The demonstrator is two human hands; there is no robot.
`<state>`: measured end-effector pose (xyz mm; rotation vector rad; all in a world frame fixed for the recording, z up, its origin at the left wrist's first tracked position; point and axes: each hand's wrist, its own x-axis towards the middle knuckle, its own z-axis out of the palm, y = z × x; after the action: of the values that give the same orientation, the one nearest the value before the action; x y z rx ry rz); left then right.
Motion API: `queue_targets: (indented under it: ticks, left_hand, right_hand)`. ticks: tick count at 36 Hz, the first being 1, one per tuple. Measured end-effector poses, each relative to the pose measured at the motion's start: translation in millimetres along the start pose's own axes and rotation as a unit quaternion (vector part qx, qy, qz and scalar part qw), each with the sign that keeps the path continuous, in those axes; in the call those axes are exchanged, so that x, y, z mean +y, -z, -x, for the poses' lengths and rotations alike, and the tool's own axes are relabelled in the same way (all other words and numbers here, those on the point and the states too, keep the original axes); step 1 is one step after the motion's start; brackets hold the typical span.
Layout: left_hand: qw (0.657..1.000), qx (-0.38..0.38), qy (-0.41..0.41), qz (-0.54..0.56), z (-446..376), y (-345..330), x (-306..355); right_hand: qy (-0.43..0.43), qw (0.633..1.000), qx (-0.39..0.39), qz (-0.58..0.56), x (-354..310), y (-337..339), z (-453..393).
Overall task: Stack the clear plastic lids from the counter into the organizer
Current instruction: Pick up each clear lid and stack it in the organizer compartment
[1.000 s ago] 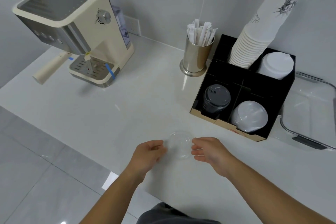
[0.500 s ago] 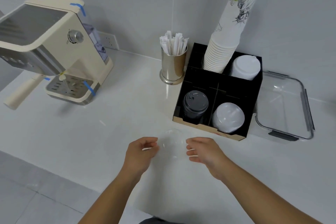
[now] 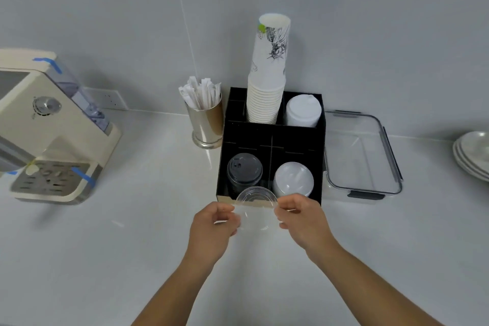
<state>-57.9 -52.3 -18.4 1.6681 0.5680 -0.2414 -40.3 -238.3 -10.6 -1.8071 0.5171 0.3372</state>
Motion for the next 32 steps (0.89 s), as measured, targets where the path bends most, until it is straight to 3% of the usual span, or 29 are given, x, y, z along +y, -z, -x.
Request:
queue_targets:
  ticks: [10,32]
  left_hand:
    - [0.997,-0.051,-0.011,-0.053,-6.7,-50.1,16.2]
    - [0.998,-0.050,-0.036,-0.029,-39.1,-101.9,36.6]
  right_hand:
    - [0.008,0.998,0.055,-0.005,3.2,40.6,-19.4]
    - [0.111,0.958,0.038,0.260,-12.8,64.8,-76.1]
